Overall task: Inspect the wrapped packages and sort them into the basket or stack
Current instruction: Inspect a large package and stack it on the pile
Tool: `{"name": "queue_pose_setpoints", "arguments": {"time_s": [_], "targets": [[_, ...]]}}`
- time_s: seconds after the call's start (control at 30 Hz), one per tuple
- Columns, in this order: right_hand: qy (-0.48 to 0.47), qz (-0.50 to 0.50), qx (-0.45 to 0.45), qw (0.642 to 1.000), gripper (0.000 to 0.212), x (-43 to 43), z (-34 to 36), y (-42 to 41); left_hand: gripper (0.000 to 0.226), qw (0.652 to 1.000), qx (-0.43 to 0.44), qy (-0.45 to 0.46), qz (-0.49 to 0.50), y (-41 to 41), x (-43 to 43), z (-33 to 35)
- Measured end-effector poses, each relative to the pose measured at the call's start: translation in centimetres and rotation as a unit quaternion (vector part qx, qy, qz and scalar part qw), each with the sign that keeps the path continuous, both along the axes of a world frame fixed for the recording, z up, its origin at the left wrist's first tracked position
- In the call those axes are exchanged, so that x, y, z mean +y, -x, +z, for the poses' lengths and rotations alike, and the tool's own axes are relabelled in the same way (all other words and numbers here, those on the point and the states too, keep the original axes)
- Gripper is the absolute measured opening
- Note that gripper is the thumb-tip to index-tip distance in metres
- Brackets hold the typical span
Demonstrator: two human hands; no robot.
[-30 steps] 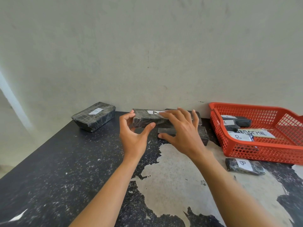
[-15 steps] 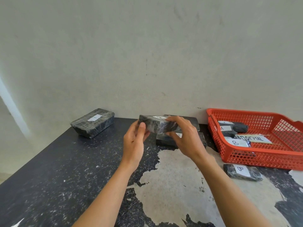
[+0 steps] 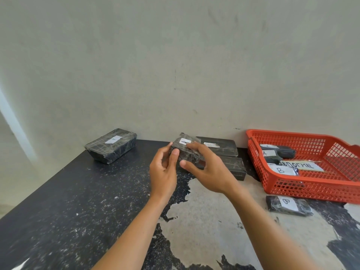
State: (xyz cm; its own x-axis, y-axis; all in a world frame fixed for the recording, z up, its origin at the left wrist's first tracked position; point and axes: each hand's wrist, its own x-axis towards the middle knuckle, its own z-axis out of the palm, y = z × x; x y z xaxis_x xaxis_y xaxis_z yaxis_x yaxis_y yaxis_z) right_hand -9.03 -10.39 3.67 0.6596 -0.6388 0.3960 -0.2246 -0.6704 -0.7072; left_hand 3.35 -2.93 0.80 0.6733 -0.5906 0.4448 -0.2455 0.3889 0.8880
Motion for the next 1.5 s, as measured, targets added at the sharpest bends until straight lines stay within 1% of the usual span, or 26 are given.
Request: {"name": "queue_pose_setpoints", "arguments": {"time_s": [0.07,0.1,0.23,0.4,0.6,0.67,0.73,0.77,0.8,0.87,0.97,1.03,1.07,1.13,1.17,1.2,1.23,1.27,1.33,1.37,1.4,1.5], "targets": [[0.02,-0.019,-0.029,0.999,0.043,0.1,-0.3,-0.3,0.026,1.0,-0.002,0.001,0.002,0.2,0.0,0.1],[0.03,-0.024,-0.03,0.999,0.041,0.0,-0.4,-0.4,0.026,1.0,0.004,0.002,0.0,0.3,0.1,0.2],[0.034,-0.032,-0.018,0.999,0.04,-0.2,-0.6,-0.3,0.028,1.0,0.004,-0.003,0.008,0.3,0.2,0.3],[0.024,-0.037,-0.05,0.998,0.039,-0.1,-0.6,-0.5,0.027,1.0,0.006,0.002,0.028,0.2,0.1,0.2],[0.059,-0.045,-0.057,0.996,0.032,0.0,-0.7,-0.7,0.031,0.999,0.011,0.003,0.03,0.5,-0.1,-0.1],[0.051,-0.038,-0.066,0.996,0.028,0.3,-0.5,-0.7,0.039,0.999,0.033,0.005,0.027,0.5,0.0,-0.2],[0.01,-0.047,-0.087,0.995,0.023,0.6,-0.4,-0.8,0.059,0.998,0.063,0.022,0.006,0.8,0.1,-0.3],[-0.012,-0.061,-0.099,0.993,0.024,0.8,-0.3,-0.8,0.064,0.997,0.074,0.034,-0.004,1.0,0.1,-0.4],[-0.021,-0.081,-0.109,0.99,0.031,0.8,-0.3,-0.8,0.066,0.996,0.078,0.042,-0.009,1.2,0.0,-0.4],[-0.019,-0.12,-0.12,0.985,0.044,0.8,-0.3,-0.8,0.064,0.997,0.067,0.036,-0.007,1.5,0.0,-0.4],[-0.027,-0.123,-0.119,0.985,0.04,0.2,-0.3,-0.3,0.041,0.999,0.026,0.007,0.027,0.9,-0.1,-0.5],[-0.049,-0.078,-0.114,0.989,0.035,-0.5,-0.4,0.3,0.031,0.997,0.024,-0.013,0.066,-0.2,-0.1,-0.4],[-0.062,-0.047,-0.114,0.99,0.032,-0.8,-0.4,0.6,0.035,0.996,0.037,-0.031,0.08,-0.9,-0.2,-0.5],[-0.078,0.005,-0.12,0.99,0.029,-1.3,-0.5,1.1,0.059,0.991,0.081,-0.07,0.075,-2.3,-0.1,-0.4],[-0.079,0.022,-0.123,0.989,0.027,-1.5,-0.5,1.3,0.071,0.99,0.108,-0.073,0.052,-2.9,0.0,-0.3],[-0.077,0.034,-0.124,0.989,0.026,-1.6,-0.6,1.4,0.078,0.989,0.133,-0.063,0.022,-3.3,0.1,-0.2],[-0.074,0.043,-0.124,0.989,0.025,-1.7,-0.6,1.4,0.078,0.987,0.151,-0.049,-0.008,-3.7,0.2,-0.1],[-0.071,0.045,-0.12,0.989,0.023,-1.8,-0.6,1.5,0.072,0.986,0.16,-0.036,-0.025,-3.9,0.2,-0.2],[-0.06,0.035,-0.094,0.993,0.012,-2.2,-0.7,1.7,0.052,0.985,0.17,-0.026,-0.01,-3.7,0.2,-0.1],[-0.056,0.023,-0.079,0.995,0.006,-2.4,-0.8,1.7,0.05,0.985,0.17,-0.023,0.007,-3.5,0.1,-0.1],[-0.056,0.01,-0.067,0.996,0.004,-2.5,-0.8,1.8,0.049,0.985,0.17,-0.024,0.021,-3.4,0.1,-0.3],[-0.052,-0.011,-0.044,0.998,0.011,-2.3,-1.0,1.7,0.044,0.986,0.159,-0.021,0.038,-2.8,0.1,-0.7]]}}
